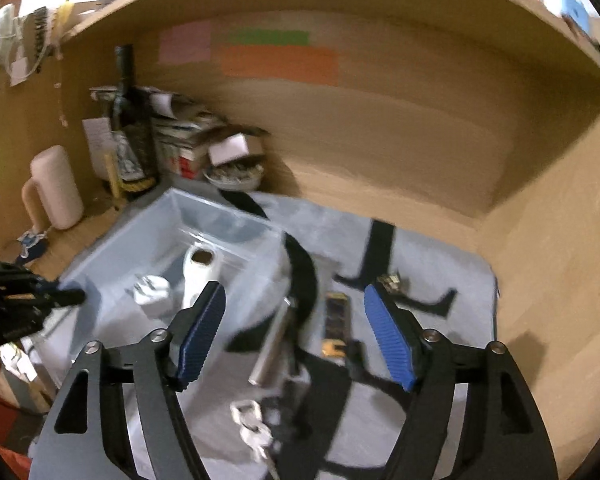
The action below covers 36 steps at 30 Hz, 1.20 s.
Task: Organize rigid objects
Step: 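Move the right tool back to the mat and grasp the black knob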
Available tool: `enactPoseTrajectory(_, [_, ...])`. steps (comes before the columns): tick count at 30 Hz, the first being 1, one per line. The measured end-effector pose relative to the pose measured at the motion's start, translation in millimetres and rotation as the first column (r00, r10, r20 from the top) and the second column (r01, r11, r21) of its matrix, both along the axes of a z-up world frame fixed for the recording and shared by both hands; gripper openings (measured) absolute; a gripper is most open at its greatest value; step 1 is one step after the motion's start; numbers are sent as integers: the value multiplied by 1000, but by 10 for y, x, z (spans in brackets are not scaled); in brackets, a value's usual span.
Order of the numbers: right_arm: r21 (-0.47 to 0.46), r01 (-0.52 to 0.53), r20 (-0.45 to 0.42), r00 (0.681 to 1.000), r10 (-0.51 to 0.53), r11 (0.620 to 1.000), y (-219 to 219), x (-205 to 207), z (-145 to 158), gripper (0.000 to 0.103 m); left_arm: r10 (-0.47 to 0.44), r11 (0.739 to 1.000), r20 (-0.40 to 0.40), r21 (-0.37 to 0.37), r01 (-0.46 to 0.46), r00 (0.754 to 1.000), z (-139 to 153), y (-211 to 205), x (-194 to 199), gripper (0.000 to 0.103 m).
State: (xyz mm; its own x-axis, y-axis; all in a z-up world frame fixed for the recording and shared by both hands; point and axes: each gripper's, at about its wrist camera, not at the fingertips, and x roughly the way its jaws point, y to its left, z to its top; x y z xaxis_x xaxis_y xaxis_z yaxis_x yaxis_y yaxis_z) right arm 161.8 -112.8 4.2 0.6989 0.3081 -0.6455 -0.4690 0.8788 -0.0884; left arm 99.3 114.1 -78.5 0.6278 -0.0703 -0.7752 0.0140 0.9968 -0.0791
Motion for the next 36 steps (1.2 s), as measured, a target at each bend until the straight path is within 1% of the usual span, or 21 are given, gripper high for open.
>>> enactPoseTrajectory(8, [-10,65,-130,989,-66,998,-323,93,-446,69,21,1000,-9,16,-21,1000,1,-28,22,9])
enactPoseTrajectory(11, [-8,56,-199,978,-56,998,-353,121,-636,69,29,999,-11,19,-29,1000,-1,-29,26,9])
enactPoseTrajectory(16, [-8,25,-267,963,-26,1000,-289,116,-860,67,39,999,-14,25,-39,999,-1,-37,38,9])
enactPoseTrajectory(20, [15,-4,-308,951,8,1000,-245,121,-954,54,43,999,-16,30,-42,999,-3,-42,38,9])
enactPoseTrajectory(23, [17,-21,-311,950,25,1000,-219,102,-978,49,44,999,-17,32,-43,999,-2,-40,38,9])
enactPoseTrajectory(25, [23,-33,-310,950,39,999,-212,85,-972,40,44,999,-17,32,-43,999,-3,-39,39,9])
enactPoseTrajectory(27, [33,-53,-314,947,61,998,-193,59,-963,27,43,999,-17,31,-43,999,-2,-38,39,9])
enactPoseTrajectory(28, [35,-68,-315,946,75,997,-177,37,-955,23,44,999,-18,30,-43,999,-3,-37,39,9])
enactPoseTrajectory(36, [28,-61,-292,954,67,998,-160,43,-897,23,40,999,-16,27,-39,999,-6,-25,41,9])
